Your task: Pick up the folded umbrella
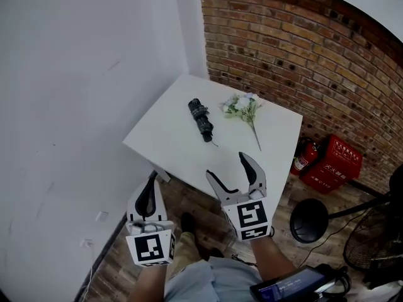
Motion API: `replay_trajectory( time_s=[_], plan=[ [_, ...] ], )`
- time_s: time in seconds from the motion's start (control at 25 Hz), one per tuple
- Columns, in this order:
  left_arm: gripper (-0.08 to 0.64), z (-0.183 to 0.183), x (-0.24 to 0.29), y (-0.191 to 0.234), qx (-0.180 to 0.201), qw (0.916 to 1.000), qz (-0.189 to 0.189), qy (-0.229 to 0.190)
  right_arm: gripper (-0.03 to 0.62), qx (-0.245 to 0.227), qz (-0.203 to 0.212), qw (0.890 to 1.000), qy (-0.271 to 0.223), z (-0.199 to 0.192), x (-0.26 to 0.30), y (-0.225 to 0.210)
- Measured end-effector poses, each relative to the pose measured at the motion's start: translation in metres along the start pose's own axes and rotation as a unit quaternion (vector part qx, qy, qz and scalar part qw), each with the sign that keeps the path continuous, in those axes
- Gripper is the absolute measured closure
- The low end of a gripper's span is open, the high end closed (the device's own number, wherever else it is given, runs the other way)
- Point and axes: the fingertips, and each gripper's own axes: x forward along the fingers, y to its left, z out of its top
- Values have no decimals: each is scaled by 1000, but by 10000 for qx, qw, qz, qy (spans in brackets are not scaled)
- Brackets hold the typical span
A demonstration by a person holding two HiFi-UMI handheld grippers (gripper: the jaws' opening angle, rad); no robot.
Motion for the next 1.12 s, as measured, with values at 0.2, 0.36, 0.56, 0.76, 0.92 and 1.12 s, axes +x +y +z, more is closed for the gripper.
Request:
replay_trajectory(
  time_s=[0.2, 0.36, 0.56, 0.76, 0.92, 1.12],
  plan=[
    [552, -17, 27, 28, -97, 9999, 71, 8, 212, -55, -43, 10000, 58, -6, 36, 0],
    [552, -35, 61, 52, -195, 9998, 27, 78, 210, -80, -158, 9996, 234, -17, 73, -2],
    [552, -55, 115, 82, -321, 9993, -163, 100, 209, -96, -278, 9987, 411, -20, 130, -4],
    [552, -63, 169, 113, -421, 9984, -360, 65, 207, -138, -461, 9973, 561, -16, 183, -12],
    [552, -60, 201, 131, -468, 9974, -550, -35, 207, -200, -631, 9963, 545, -2, 216, -16],
    [552, -59, 232, 147, -588, 9951, -779, -150, 207, -329, -818, 9950, 469, 13, 251, -18]
  ],
)
